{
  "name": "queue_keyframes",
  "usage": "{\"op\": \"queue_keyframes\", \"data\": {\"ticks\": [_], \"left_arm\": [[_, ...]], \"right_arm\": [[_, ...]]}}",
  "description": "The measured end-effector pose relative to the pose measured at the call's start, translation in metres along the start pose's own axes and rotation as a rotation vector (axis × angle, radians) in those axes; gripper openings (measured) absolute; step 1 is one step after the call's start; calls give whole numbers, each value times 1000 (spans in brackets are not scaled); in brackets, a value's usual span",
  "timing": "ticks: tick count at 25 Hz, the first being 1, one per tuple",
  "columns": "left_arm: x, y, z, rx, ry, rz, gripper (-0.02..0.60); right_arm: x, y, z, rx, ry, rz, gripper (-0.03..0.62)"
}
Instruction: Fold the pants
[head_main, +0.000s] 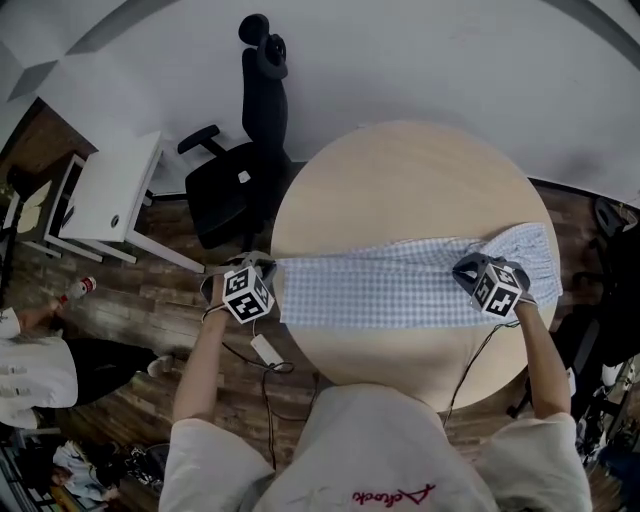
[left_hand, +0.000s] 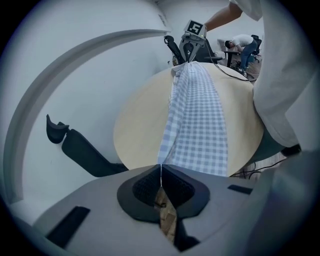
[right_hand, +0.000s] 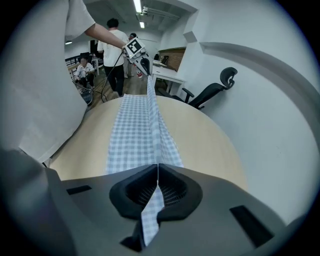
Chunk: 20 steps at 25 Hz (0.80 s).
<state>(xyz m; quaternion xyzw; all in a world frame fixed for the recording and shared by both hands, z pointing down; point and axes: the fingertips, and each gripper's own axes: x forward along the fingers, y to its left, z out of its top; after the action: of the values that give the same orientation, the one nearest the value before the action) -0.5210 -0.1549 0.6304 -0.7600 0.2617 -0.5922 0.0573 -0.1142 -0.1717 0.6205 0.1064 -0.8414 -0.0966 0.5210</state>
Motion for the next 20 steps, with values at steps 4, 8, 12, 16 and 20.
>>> {"op": "queue_keyframes", "data": {"ticks": [4,8,12,16,20], "left_arm": [[3,-46,-14,-12,25,-17,35],[13,-95,-33,-62,50,-61,35],[21,-126,-46,-59,76,-88,35],[35,-150,-58,-83,105,-129,35],[47,-171,-67,-128,131,-168,37]], "right_arm": [[6,36,-7,-59,16,11,34],[19,73,-20,-76,33,40,34],[28,96,-33,-87,60,61,34],[41,113,-41,-87,73,82,34],[57,131,-53,-44,83,105,35]]}}
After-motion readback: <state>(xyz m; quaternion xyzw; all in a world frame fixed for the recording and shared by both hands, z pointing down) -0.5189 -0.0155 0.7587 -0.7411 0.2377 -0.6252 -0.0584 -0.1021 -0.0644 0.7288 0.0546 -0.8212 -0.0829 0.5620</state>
